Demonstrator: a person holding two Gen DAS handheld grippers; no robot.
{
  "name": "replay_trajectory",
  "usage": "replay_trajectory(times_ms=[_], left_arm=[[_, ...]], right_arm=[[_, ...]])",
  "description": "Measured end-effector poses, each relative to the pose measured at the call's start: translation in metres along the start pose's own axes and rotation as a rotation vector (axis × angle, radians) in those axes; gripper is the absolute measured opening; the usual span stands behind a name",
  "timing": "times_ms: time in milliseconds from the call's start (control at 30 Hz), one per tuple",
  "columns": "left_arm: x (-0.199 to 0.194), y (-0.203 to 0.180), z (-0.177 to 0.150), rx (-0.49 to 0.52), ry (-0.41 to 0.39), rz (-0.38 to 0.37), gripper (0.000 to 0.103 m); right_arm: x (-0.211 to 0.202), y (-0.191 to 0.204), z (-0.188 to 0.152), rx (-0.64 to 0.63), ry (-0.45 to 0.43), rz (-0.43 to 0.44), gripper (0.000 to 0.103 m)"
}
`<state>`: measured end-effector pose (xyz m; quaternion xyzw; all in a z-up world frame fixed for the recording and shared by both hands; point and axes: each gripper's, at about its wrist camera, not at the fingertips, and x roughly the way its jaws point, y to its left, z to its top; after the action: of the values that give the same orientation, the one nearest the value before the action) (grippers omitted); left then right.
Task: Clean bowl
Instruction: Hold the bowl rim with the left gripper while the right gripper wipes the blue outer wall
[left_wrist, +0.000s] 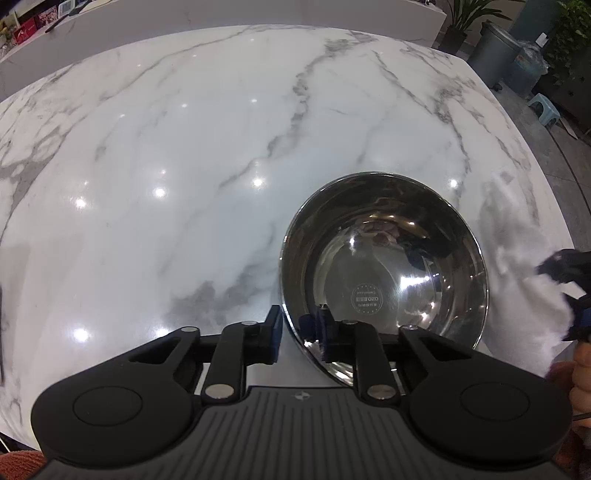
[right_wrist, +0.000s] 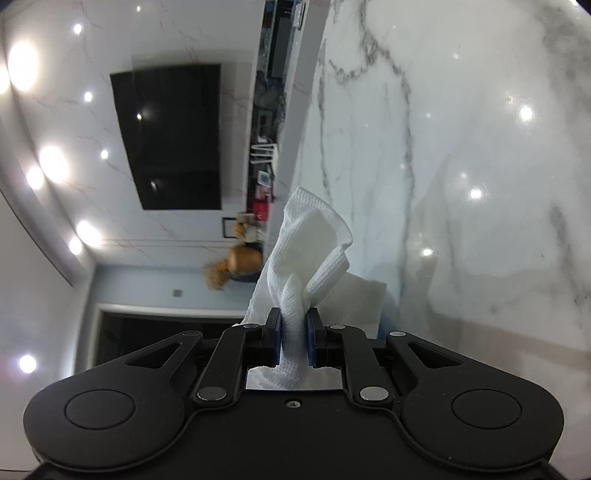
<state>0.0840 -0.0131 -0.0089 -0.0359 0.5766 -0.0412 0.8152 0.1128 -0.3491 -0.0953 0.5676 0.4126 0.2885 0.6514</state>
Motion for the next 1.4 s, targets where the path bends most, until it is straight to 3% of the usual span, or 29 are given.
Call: replay_trajectory(times_ms=[333,567,867,1000,1067,1167,1400], left_arm=[[0.000,-0.001,0.001,-0.004,0.007,0.017,0.016],[0.001,-0.004,0.003,0.000,0.011,0.045,0.018],[0.001,0.000,0.003,-0.014,0.006,0.087,0.020],[0.000,0.001,0.002,-0.019,0.004,0.094,0.020],[0.000,0.002,0.001,-0.029,0.011,0.099,0.024],[-0.002,0.008,-0.001,-0.082,0.038,0.101,0.035],[-0.010,0.022,-0.011,-0.180,0.086,0.039,0.038]], right_arm=[[0.006,-0.012,-0.001,0.061,-0.012,0.007,0.012],[0.010,-0.018,-0.003,0.078,-0.020,-0.045,0.012],[0.031,-0.012,-0.017,-0.045,0.037,-0.224,0.011],[0.033,-0.011,-0.021,-0.056,0.039,-0.230,0.010],[0.011,-0.015,-0.039,-0.038,0.005,-0.231,0.010],[0.006,-0.024,-0.033,-0.040,0.001,-0.233,0.010],[0.010,-0.040,-0.025,-0.048,0.009,-0.236,0.010]])
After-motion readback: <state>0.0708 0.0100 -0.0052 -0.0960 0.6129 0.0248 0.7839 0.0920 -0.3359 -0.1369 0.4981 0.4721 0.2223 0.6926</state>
